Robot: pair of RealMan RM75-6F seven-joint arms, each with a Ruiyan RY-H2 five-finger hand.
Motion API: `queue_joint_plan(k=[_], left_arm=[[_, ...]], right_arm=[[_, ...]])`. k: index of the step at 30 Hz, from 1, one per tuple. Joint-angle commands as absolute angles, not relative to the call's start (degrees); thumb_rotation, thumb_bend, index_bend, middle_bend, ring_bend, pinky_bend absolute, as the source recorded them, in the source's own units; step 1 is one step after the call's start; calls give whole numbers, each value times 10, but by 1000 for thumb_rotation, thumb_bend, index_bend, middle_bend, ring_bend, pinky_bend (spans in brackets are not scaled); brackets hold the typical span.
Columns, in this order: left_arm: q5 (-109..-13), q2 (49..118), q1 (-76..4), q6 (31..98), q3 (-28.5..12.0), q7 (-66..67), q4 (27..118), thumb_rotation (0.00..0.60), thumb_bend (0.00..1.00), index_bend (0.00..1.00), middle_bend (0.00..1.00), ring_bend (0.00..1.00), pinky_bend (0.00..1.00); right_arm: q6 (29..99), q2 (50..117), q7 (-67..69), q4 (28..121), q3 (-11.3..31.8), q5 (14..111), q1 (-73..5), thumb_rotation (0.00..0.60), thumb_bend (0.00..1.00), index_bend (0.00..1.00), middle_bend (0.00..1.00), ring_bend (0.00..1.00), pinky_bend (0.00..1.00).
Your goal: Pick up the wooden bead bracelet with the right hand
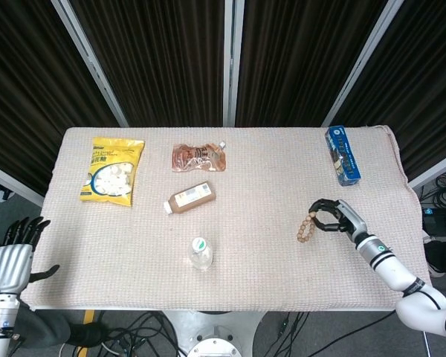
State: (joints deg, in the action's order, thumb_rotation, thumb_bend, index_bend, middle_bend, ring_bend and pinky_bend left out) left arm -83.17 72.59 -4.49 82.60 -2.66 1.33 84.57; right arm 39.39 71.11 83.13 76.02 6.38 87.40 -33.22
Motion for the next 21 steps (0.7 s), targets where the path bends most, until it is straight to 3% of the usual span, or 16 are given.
queue_joint_plan(k=[1, 5, 12, 17, 21], left_arm=[[-831, 726, -46, 825, -27, 15, 846, 600, 0, 149, 81, 0, 0], [-831, 724, -48, 823, -27, 12, 847, 600, 0, 149, 80, 0, 0], [-831, 723, -51, 820, -27, 8, 845, 600, 0, 149, 80, 0, 0], [-832, 723, -52, 820, -26, 5, 844, 600, 0, 149, 81, 0, 0], [-831, 723, -52, 819, -26, 3, 843, 600, 0, 149, 81, 0, 0]], right_arm=[[412, 690, 1016, 743, -5, 986, -362, 582, 836, 690, 527, 260, 0], [460, 695, 1163, 714, -67, 1059, -397, 553, 830, 685, 525, 250, 0], [614, 733, 1419, 622, -169, 1157, -448, 519, 798, 638, 499, 219, 0], [708, 768, 1524, 549, -207, 1180, -457, 475, 735, 600, 487, 203, 0], [758, 793, 1532, 504, -217, 1176, -453, 453, 704, 551, 469, 179, 0]])
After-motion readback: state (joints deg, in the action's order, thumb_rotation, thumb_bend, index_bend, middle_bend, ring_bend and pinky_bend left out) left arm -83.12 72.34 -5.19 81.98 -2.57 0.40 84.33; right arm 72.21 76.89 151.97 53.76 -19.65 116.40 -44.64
